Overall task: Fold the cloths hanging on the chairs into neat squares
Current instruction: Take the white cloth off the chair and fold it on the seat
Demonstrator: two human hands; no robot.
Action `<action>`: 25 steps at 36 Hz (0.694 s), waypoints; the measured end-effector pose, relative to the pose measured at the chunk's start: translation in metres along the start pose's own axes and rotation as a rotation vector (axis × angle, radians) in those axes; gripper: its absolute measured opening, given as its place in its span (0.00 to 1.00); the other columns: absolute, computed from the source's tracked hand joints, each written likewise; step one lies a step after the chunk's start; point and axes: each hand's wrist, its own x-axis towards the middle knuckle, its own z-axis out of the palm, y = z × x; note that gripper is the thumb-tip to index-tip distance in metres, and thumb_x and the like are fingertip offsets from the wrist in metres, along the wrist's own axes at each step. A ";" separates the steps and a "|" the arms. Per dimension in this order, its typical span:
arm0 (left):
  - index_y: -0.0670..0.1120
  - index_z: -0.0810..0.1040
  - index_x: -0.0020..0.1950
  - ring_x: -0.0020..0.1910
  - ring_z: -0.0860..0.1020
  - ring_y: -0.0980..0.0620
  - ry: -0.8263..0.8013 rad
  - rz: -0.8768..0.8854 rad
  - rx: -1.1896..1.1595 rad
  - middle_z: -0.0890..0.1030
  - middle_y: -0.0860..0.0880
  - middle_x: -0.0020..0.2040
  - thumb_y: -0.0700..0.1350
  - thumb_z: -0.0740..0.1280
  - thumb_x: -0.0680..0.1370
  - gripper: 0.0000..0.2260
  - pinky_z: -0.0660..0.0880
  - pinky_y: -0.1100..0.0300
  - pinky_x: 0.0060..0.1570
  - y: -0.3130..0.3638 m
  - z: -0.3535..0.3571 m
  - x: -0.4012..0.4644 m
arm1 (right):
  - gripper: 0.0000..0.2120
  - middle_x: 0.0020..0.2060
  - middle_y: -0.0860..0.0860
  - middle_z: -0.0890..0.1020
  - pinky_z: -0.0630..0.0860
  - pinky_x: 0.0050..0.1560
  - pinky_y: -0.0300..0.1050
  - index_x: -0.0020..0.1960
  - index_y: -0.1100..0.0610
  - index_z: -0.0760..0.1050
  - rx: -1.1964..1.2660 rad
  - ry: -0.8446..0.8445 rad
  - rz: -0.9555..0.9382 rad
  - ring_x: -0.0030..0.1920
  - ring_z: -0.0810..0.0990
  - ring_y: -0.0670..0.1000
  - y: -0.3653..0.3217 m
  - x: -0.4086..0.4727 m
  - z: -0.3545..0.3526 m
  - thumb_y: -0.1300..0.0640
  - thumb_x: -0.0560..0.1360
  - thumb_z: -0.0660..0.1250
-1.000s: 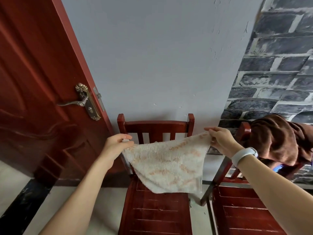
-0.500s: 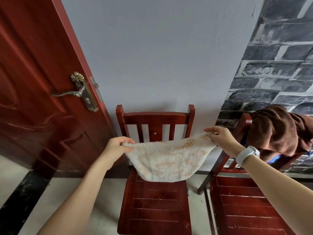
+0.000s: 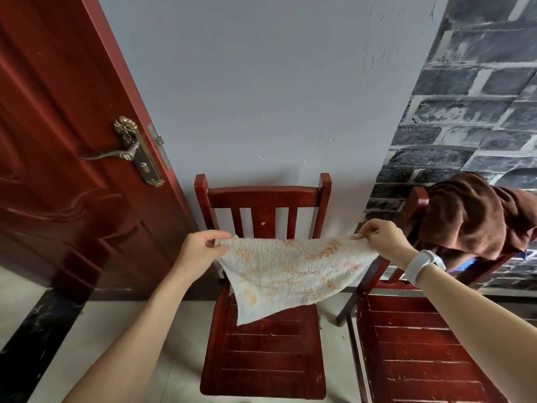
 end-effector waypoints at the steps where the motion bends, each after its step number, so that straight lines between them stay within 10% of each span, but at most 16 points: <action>1: 0.44 0.80 0.55 0.53 0.75 0.55 0.019 0.015 0.021 0.79 0.52 0.52 0.35 0.68 0.73 0.12 0.70 0.64 0.52 0.000 0.001 0.000 | 0.14 0.44 0.54 0.78 0.65 0.31 0.38 0.45 0.57 0.76 0.010 -0.009 -0.008 0.35 0.72 0.48 0.000 0.000 0.000 0.69 0.74 0.54; 14: 0.44 0.79 0.58 0.51 0.76 0.46 0.122 0.042 0.287 0.78 0.44 0.52 0.38 0.68 0.73 0.13 0.70 0.59 0.50 -0.011 0.003 0.002 | 0.18 0.52 0.51 0.76 0.68 0.53 0.38 0.64 0.62 0.71 0.054 -0.255 -0.140 0.52 0.74 0.47 0.006 -0.012 -0.005 0.61 0.75 0.65; 25: 0.40 0.83 0.50 0.51 0.75 0.44 0.108 -0.018 0.521 0.75 0.44 0.52 0.36 0.66 0.74 0.07 0.72 0.52 0.49 -0.079 0.024 -0.025 | 0.09 0.47 0.49 0.69 0.70 0.51 0.39 0.50 0.60 0.78 -0.357 -0.302 -0.254 0.45 0.73 0.49 0.053 -0.032 0.047 0.55 0.74 0.67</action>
